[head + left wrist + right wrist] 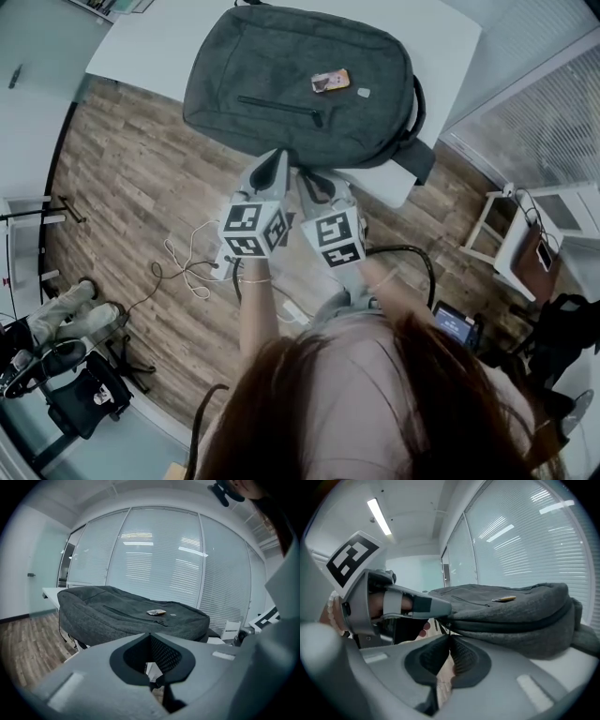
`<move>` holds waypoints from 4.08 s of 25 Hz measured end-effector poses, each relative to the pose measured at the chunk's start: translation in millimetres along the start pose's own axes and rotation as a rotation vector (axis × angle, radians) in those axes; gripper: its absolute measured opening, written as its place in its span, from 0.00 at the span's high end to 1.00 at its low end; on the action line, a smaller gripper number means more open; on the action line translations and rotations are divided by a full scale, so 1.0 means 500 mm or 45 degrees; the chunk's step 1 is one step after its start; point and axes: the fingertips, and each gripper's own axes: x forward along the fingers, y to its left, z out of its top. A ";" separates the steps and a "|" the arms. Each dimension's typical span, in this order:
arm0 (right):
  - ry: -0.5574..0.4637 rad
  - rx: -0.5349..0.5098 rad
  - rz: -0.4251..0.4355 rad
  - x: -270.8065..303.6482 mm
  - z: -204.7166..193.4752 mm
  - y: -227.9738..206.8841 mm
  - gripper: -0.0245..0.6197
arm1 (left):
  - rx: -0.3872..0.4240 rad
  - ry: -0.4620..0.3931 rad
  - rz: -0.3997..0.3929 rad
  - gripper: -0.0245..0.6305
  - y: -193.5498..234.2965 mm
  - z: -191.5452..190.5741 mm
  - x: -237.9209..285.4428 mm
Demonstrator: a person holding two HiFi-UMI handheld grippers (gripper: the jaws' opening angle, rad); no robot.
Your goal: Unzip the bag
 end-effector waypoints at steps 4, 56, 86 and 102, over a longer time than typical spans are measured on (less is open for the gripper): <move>0.023 -0.026 -0.010 -0.013 -0.003 -0.005 0.95 | 0.012 0.038 0.006 0.95 0.001 -0.007 0.007; 0.056 -0.018 -0.142 -0.137 -0.002 -0.070 0.95 | -0.055 0.124 0.165 0.95 -0.005 -0.014 0.006; 0.136 -0.049 -0.276 -0.205 0.006 -0.141 0.95 | -0.018 0.170 0.199 0.95 -0.005 -0.017 0.007; 0.140 -0.079 -0.296 -0.226 0.012 -0.183 0.95 | -0.037 0.164 0.208 0.95 -0.009 -0.019 0.003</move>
